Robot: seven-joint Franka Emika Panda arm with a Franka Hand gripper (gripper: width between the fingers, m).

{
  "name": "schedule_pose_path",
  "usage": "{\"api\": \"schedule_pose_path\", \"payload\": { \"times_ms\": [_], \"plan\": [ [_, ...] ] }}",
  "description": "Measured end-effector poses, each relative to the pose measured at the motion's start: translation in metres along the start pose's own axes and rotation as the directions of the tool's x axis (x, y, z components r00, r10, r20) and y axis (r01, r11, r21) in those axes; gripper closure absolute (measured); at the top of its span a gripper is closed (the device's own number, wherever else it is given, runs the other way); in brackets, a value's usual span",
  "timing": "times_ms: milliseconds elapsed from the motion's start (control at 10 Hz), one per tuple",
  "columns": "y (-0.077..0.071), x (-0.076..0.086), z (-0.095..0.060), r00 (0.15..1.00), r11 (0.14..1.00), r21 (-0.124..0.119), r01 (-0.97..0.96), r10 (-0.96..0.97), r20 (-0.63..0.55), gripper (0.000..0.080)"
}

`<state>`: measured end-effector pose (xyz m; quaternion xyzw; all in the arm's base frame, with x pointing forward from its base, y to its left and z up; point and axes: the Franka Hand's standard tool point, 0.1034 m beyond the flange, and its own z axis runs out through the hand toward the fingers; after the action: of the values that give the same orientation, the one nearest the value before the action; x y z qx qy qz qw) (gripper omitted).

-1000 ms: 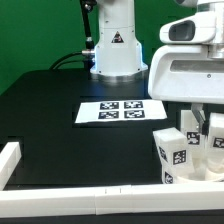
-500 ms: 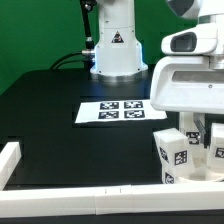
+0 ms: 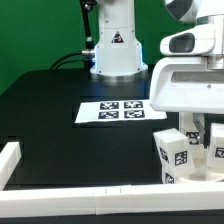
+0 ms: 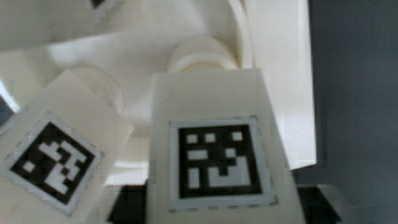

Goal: Assemble stool

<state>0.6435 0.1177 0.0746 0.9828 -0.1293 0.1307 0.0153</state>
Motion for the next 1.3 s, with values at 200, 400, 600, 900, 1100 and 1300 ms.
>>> {"api": "schedule_pose_path", "payload": {
  "times_ms": [200,400,600,900,1100,1300],
  "plan": [
    [0.000,0.000,0.001,1.000,1.000,0.000,0.001,-0.001,0.000,0.0465],
    [0.000,0.000,0.000,1.000,1.000,0.000,0.001,-0.001,0.000,0.0179],
    [-0.003,0.012,-0.010,0.998,0.998,0.028,-0.060,0.059,0.034,0.0158],
    [0.005,0.015,-0.008,0.967,0.991,0.013,-0.131,0.125,0.221,0.0150],
    [0.008,0.007,-0.002,0.931,0.992,-0.031,-0.125,0.128,0.341,0.0150],
    [0.003,0.005,0.002,0.933,0.991,-0.036,-0.131,0.135,0.334,0.0150]
  ]
}}
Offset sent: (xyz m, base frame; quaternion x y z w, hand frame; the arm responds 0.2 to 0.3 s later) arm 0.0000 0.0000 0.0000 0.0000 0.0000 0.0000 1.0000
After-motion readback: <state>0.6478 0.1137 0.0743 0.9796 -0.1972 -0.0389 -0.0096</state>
